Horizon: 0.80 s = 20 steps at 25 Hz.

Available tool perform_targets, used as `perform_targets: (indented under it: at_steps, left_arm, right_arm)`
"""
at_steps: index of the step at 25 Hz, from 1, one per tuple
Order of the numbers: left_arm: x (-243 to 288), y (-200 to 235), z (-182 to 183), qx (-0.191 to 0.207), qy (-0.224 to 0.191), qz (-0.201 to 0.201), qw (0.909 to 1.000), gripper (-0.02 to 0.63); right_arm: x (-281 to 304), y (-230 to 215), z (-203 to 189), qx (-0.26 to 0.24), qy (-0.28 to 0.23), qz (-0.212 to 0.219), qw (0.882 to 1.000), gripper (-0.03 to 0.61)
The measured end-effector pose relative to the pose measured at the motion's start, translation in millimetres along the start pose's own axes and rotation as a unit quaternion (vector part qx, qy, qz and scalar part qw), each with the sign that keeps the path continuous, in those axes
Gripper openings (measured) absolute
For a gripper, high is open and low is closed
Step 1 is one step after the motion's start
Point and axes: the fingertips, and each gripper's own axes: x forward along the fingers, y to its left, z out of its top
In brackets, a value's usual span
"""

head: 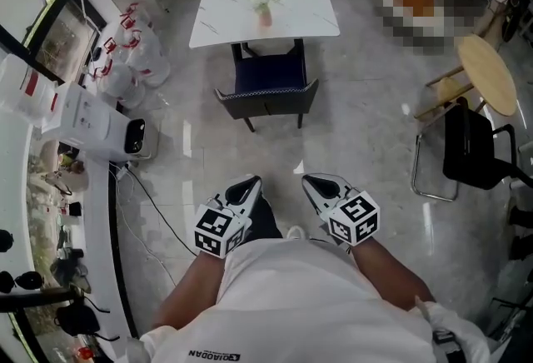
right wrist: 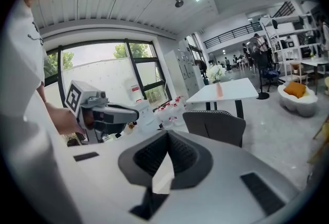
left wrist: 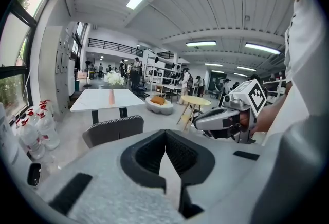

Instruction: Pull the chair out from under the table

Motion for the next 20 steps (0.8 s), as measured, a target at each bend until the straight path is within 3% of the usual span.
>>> perform_targets:
  at_steps: [12,20]
  left_arm:
    - [27.5,46.2,15.9,-0.002,-0.007,-0.006,1.0000,0.002]
    - [51.1,110.8,30.7,-0.002,0.001,-0.006,1.0000,0.002]
  right_arm:
    - [36.4,-31.8,15.9,-0.007,0.016,-0.014,1.000,0.006]
    - [91.0,-61.6,43.9,-0.001,0.025,-0.026,0.999,0.006]
